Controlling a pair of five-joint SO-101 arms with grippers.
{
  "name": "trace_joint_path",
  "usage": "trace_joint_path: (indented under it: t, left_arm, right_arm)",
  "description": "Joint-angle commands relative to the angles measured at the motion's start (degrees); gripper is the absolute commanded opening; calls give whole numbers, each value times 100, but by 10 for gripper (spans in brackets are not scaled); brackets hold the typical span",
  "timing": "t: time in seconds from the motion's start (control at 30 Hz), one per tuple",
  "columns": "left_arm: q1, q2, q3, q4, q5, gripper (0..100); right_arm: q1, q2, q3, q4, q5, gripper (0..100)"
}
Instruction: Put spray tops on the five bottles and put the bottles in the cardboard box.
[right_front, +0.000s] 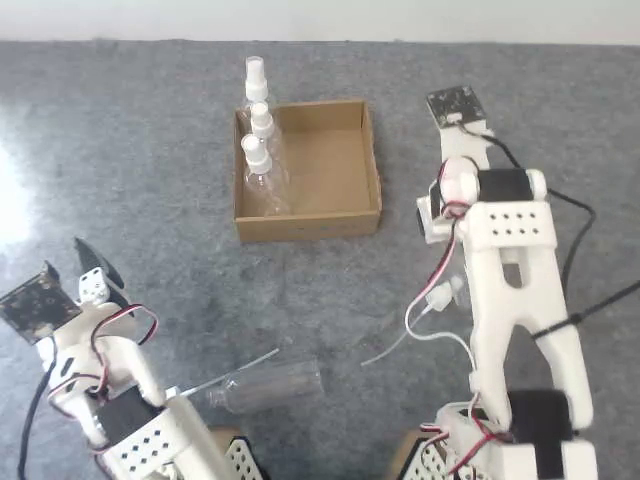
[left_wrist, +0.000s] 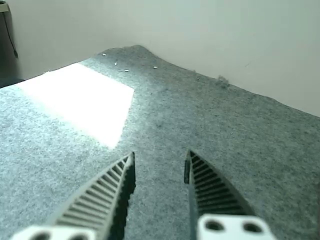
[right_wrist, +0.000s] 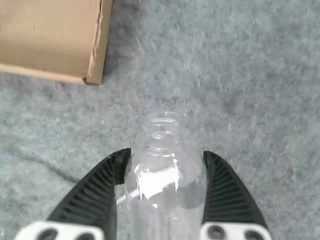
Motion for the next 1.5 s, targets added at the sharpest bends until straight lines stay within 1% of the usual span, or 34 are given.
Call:
trace_joint_path:
  t: [0.0,0.2,0.43,0.6,0.77,0.9,1.07,1.17,1.33,1.47]
  left_arm:
    - [35,-105,-40,-158,-44,156]
    - [35,-105,-40,-158,-44,156]
    - [35,-105,-40,-158,-44,156]
    - [35,-105,-40,-158,-44,156]
    - [35,-105,-40,-158,-44,156]
    - [35,-105,-40,-158,-44,156]
    - [35,-105,-40,-158,-35,156]
    - [35,-105,-40,-158,-35,156]
    - [35,-105,-40,-158,-35,156]
    - [35,-105,-40,-158,-35,156]
  right_arm:
    - [-22,-822,158,-57,-70,87]
    - [-57,-1859,545,-57,-141,87]
    - [-22,-2536,721,-101,-993,89]
    - [-13,-2985,1222,-629,-1380,87]
    - [-13,-4022,2119,-1262,-1793,87]
    - [-13,-4866,2884,-1807,-1855,87]
    - [4,-5666,3525,-2070,-1864,87]
    - [198,-6053,3842,-2229,-1943,87]
    - [637,-6589,4396,-2545,-2453,86]
    - [910,-6985,4809,-2826,-2470,86]
